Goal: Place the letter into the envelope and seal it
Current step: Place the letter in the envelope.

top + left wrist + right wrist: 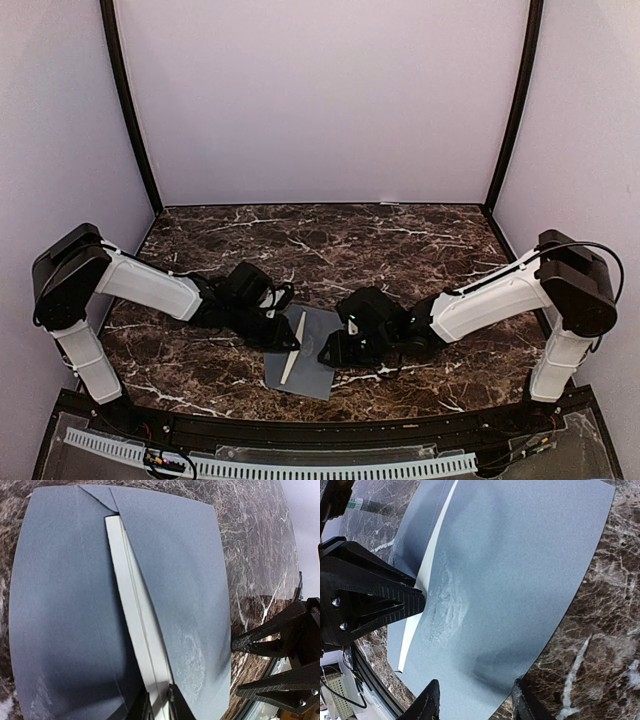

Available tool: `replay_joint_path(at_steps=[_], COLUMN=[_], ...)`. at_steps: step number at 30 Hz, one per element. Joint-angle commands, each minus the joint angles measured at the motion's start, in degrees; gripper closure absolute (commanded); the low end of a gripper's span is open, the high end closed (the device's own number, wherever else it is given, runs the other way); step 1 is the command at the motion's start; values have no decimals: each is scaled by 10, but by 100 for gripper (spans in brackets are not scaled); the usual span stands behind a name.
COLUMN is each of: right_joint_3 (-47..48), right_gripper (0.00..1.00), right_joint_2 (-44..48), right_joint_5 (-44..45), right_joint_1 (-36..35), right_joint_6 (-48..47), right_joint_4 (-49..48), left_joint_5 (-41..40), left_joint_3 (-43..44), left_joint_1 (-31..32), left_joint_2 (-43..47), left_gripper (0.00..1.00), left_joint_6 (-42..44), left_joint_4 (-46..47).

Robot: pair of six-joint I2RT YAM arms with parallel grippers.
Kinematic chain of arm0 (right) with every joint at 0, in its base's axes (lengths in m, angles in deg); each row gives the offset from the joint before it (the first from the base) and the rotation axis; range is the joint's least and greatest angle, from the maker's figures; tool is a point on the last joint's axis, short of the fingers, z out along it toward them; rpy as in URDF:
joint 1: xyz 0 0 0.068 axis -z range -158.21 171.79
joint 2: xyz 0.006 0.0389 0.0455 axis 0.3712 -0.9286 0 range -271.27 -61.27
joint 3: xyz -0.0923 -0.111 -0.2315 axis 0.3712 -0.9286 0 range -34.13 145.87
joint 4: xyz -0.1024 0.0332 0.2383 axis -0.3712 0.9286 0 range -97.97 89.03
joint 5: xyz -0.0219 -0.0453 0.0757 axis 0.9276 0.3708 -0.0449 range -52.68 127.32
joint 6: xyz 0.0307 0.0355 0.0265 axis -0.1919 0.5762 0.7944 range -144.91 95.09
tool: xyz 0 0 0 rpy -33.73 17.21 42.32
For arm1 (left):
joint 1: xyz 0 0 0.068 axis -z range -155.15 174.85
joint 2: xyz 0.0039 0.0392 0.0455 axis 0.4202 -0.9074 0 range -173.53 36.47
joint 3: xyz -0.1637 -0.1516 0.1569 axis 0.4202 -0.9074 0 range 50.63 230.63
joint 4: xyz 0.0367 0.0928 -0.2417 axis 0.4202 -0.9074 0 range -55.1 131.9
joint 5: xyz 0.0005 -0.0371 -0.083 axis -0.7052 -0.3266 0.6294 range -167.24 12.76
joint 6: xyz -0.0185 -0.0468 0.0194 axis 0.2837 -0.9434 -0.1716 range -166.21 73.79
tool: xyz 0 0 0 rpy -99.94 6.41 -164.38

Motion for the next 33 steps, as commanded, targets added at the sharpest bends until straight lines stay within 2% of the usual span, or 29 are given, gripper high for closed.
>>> replay_joint_path(at_steps=[1, 7, 11, 17, 19, 25, 29, 33], right_joint_3=[7, 7, 3, -6, -7, -20, -16, -12], right_gripper=[54, 54, 54, 54, 53, 51, 51, 54], right_joint_2=[-18, -15, -7, 8, 12, 23, 15, 3], right_joint_5=[0, 2, 8, 17, 19, 24, 18, 11], right_joint_1=[-6, -7, -6, -6, -6, -8, -11, -13], right_joint_6=[-1, -1, -1, 0, 1, 10, 10, 11], right_joint_4=[9, 9, 14, 22, 25, 24, 15, 4], left_joint_5=[-9, -37, -84, -108, -103, -87, -79, -82], left_joint_3=[18, 38, 49, 49, 45, 29, 25, 18], left_joint_1=[21, 34, 40, 40, 40, 45, 53, 57], left_joint_2=[-5, -6, 6, 40, 48, 52, 43, 34], left_gripper=[86, 86, 84, 63, 61, 60, 67, 68], left_joint_6=[7, 12, 16, 21, 19, 7, 4, -2], left_joint_4=[-29, -62, -100, -126, -125, -106, -99, -95])
